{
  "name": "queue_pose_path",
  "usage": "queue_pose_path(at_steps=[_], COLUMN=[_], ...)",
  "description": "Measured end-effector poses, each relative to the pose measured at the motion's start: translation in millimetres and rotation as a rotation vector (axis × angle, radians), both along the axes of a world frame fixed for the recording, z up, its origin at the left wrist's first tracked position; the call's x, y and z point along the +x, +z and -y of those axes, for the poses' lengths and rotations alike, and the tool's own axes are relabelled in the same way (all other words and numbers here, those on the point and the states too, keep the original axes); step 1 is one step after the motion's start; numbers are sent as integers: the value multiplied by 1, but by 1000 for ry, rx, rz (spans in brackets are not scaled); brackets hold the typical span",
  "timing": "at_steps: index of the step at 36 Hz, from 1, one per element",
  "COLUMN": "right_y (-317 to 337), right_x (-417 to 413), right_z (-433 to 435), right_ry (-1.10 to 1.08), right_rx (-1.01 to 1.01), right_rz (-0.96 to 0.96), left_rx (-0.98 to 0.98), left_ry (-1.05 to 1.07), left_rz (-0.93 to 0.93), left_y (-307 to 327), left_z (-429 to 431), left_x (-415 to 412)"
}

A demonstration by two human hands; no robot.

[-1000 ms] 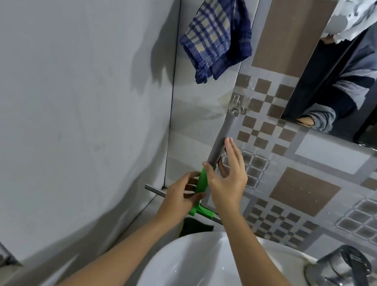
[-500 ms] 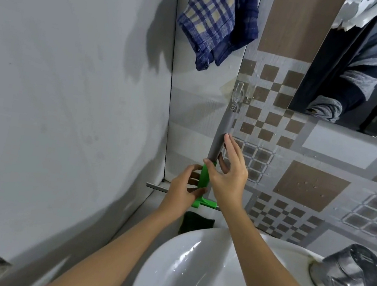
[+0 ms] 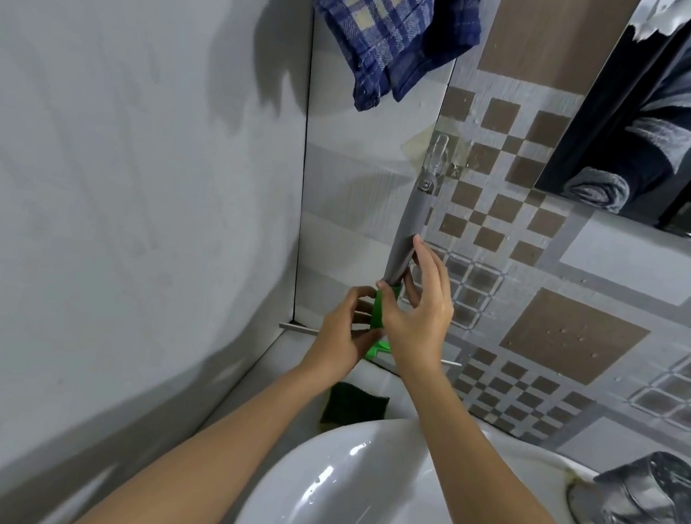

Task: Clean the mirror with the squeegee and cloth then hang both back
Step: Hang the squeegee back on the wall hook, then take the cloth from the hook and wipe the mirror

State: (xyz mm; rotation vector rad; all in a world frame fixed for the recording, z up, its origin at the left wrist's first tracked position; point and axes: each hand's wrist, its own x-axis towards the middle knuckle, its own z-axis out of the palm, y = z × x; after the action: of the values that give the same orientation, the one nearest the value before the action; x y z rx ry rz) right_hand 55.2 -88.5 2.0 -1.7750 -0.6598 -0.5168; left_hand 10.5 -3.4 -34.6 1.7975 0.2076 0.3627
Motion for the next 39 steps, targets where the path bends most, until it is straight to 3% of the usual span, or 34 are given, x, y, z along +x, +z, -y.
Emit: queue_pose_path(at_steps=[8, 17, 22, 29, 34, 39], right_y=[20, 98, 162, 239, 267, 271], right_x=[-14, -25, -15, 6, 22, 33], right_z=[8, 14, 13, -6, -27, -42], right_ry=[-21, 8, -11, -4, -13, -77], right_rx=[-29, 51, 103, 201, 93, -5], right_rz=[11, 161, 284, 226, 147, 112], left_rx=[143, 496, 608, 737, 835, 769], left_ry=[59, 377, 462, 403, 337, 221], left_rz=[60, 659, 867, 763, 654, 594], left_y=[20, 136, 218, 289, 303, 300], left_z=[-6, -33, -46, -63, -76, -76], left_x=[-13, -34, -34, -5, 16, 21])
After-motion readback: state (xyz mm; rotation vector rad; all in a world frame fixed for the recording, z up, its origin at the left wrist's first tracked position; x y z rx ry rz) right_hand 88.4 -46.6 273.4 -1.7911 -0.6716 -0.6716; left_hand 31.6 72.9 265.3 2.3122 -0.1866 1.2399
